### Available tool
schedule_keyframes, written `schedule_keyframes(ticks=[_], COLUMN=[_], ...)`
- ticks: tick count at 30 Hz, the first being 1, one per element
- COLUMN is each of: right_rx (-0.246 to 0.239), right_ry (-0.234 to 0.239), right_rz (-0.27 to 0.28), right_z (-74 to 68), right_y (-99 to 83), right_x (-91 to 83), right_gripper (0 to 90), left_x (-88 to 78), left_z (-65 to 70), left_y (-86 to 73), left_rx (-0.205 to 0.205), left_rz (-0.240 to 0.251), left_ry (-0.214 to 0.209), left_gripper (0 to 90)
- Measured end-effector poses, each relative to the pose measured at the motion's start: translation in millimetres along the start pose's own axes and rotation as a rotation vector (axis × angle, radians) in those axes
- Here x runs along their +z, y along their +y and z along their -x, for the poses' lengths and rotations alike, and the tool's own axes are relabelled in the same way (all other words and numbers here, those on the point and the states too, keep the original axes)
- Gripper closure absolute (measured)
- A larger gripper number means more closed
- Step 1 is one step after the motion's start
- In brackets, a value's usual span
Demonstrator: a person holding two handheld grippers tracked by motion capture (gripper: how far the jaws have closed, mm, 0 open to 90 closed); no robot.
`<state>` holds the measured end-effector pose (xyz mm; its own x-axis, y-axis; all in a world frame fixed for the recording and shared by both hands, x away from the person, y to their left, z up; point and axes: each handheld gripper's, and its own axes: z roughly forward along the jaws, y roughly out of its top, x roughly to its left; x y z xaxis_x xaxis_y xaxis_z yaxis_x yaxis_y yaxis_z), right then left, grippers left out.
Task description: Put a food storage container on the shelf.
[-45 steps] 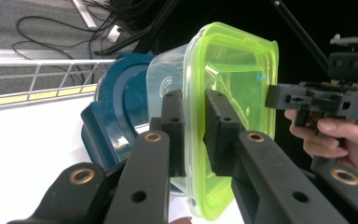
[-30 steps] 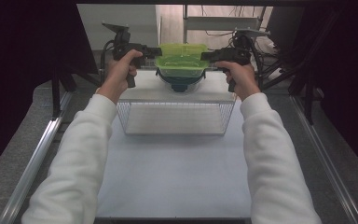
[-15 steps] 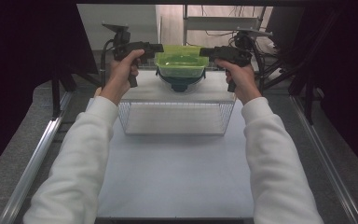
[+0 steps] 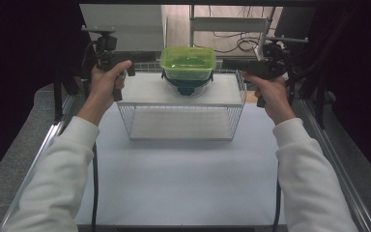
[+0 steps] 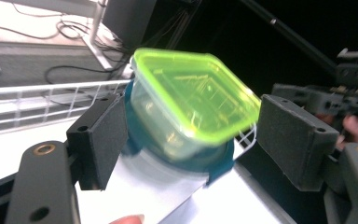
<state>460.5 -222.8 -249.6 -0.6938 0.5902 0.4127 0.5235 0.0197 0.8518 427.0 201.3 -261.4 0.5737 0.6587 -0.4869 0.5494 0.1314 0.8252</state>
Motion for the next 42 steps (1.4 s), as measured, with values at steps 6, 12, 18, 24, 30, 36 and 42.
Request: schedule_keyframes(ticks=[6, 12, 18, 24, 30, 36, 42], right_rx=[-0.082, -0.153, -0.177, -0.157, -0.117, -0.109, -0.106], right_ry=[-0.022, -0.043, -0.05, -0.053, -0.059, -0.102, -0.117], right_rz=[-0.006, -0.033, -0.055, -0.117, -0.21, -0.269, -0.25], right_z=[-7.7, -10.4, -13.2, -9.8, -3.9, 1.7, 4.0], right_y=[-26.6, -70.4, -121.5, -178.5, -226.1, -253.6, -256.3], right_x=[-26.4, -55.9, -76.6, -74.4, -61.3, -57.2, -58.3], right_gripper=[28.3, 28.5, 28.9, 28.9, 28.6, 28.6, 28.6], left_x=[-21.2, -31.3, -36.7, -34.4, -22.3, -18.0, -17.1], left_z=[14.4, 20.3, 22.2, 21.7, 8.3, 3.5, 2.8], left_y=[-35.4, -86.6, -138.0, -201.1, -251.1, -269.0, -269.9], left_rx=[0.067, 0.096, 0.135, 0.185, 0.155, 0.157, 0.172], left_rz=[-0.007, -0.04, -0.089, -0.182, -0.281, -0.327, -0.325], left_ry=[0.017, -0.003, 0.027, 0.071, 0.097, 0.129, 0.135], left_gripper=[23.3, 24.1, 24.6, 24.7, 24.2, 23.8, 22.6])
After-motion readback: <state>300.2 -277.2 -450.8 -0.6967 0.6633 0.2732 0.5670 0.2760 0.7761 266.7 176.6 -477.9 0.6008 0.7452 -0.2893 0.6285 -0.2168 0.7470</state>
